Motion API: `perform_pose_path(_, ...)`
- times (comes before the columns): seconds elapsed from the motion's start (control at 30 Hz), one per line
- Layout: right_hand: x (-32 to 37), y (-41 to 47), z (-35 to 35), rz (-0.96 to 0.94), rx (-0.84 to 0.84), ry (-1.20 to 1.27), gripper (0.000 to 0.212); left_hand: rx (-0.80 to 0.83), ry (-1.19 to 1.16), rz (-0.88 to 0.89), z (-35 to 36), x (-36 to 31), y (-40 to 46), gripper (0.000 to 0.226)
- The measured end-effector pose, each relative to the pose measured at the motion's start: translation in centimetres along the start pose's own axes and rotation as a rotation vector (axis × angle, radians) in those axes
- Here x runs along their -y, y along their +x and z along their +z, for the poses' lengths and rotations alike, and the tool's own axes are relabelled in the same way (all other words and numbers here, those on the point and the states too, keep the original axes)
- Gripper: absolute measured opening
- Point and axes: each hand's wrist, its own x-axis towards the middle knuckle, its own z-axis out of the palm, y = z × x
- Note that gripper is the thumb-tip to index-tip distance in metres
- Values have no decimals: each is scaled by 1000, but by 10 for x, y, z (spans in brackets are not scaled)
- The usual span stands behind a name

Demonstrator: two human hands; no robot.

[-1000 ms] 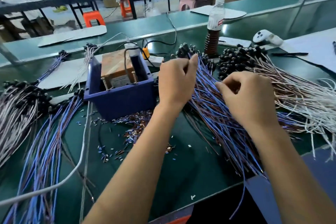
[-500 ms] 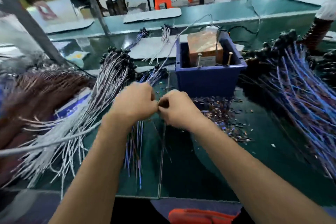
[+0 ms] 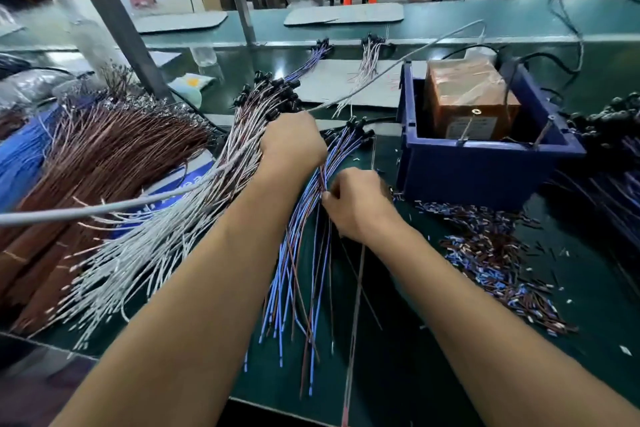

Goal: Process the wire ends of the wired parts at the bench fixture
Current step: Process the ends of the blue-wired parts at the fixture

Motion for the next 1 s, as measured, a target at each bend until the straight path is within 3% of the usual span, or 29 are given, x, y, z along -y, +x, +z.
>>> perform_pose_path(0.2,1,-1,1,43,-23,44,31,-46,-16,-23,10,4,6,13)
perform_pose_path(0.4,-9,-1,8,65,-72,339,33,-90,-140,-39,-2,-9,-4,10)
perform_pose_path(0.57,-13,-5,3,127,-9,638,18,71,-761,-60,3,-37,-13,9)
perform_pose_path(0.67,-14,-10,-3,162,9,846,18,-12,-846,-54,9,-52,-23,14)
perform_pose_path(0.77,-11,-24,-6,202,35,1039,32,-160,-896,-60,10,-58,-28,15)
perform_pose_path(0.9,-3,-41,-19,179,48,1267,36,-156,-1312,-183,-9,-59,-27,20)
perform_pose_path(1.0,-9,-51,-36,24,66,1299,33,-143,-1663,-218,-40,-54,-24,23)
